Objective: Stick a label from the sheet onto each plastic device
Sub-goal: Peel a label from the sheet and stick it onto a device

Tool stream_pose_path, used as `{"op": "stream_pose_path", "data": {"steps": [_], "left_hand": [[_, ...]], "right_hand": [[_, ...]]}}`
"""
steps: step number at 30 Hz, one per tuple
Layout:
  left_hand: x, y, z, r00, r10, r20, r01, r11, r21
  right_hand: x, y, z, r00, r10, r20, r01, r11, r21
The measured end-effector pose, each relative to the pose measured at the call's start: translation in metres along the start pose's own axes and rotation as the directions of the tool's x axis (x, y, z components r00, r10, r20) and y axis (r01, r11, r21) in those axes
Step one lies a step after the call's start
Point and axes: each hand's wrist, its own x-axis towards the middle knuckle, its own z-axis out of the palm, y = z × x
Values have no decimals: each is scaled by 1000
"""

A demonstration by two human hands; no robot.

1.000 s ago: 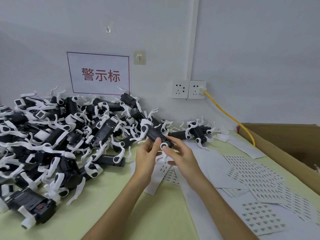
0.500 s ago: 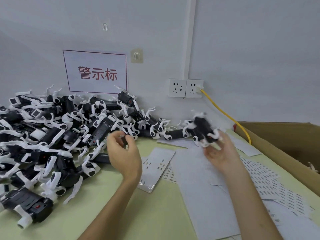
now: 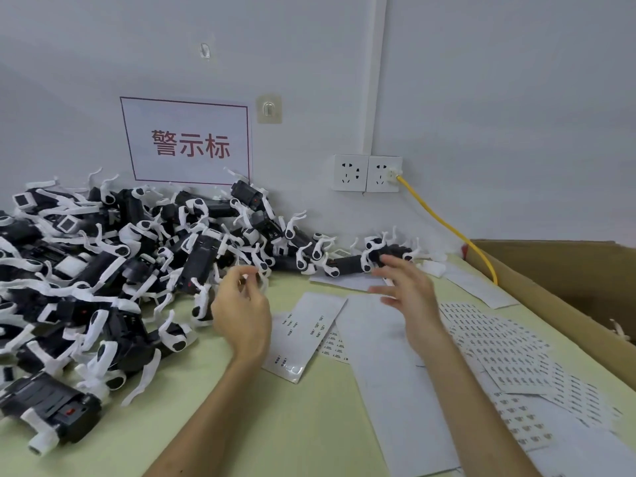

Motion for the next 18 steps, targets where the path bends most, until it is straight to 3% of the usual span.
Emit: {"op": "stream_pose_path", "data": {"steps": [3,5,7,14,18], "left_hand": [[-9,13,4,991,115,74,-101,979,-177],[-15,18,8,977,172,128,-139,962,-234],[-19,20,9,954,226,199,-166,946,-280],[-23,17,11,866,302,398,-143,913,-382],[-20,18,10,883,306,356,-186,924,-334]], "right_hand": [[-11,19,21,935,-220,279,323,852,-411],[-17,31,31,841,-272,468,506,703,-499],[-21,40,41,782,-297,548,589,640,-494],[-20,46,43,809,-421,410,587,601,-543],[-13,39,37,794,-549,261,558,488,-671]]}}
